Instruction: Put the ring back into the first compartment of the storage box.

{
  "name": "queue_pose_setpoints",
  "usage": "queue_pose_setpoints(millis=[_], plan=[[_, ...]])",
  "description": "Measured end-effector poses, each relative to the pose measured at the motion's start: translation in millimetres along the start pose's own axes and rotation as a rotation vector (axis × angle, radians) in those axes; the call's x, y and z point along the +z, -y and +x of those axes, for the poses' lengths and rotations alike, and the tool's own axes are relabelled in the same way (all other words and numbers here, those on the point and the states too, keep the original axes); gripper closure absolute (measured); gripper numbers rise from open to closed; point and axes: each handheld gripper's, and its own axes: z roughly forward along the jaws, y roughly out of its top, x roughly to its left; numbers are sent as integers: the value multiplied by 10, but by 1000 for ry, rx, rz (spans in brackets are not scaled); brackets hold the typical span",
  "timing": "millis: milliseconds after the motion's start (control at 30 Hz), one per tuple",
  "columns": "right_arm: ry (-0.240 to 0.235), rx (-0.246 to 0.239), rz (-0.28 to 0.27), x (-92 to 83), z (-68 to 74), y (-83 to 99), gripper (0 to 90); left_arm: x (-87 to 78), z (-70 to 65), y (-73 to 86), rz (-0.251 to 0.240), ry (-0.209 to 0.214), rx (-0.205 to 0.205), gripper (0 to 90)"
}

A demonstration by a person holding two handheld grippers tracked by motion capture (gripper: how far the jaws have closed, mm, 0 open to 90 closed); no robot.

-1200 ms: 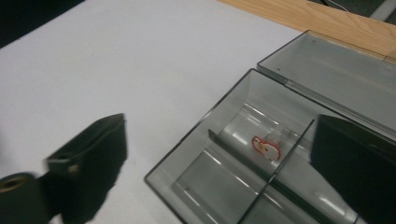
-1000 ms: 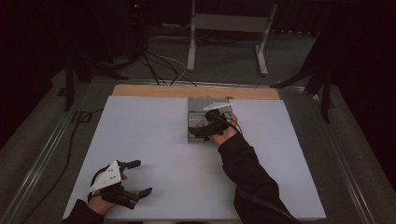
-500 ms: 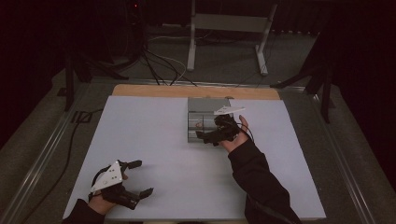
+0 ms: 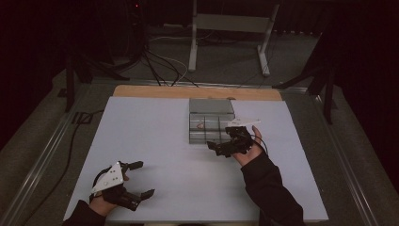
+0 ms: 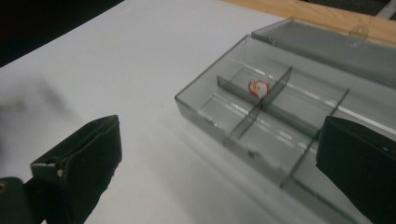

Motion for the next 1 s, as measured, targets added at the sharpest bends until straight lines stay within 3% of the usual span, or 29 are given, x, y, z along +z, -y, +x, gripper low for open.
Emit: queue_pose_setpoints(millis=[433, 733, 1000], plan=[[-31, 29, 11, -261, -90, 501, 0, 7, 4, 0, 1, 3, -1, 5], [-49, 18, 22, -416, -103, 776, 0, 7, 3, -1, 3, 3, 1, 5], [-39, 24, 51, -561, -137, 1039, 0, 12, 2, -2, 3, 3, 1, 5]])
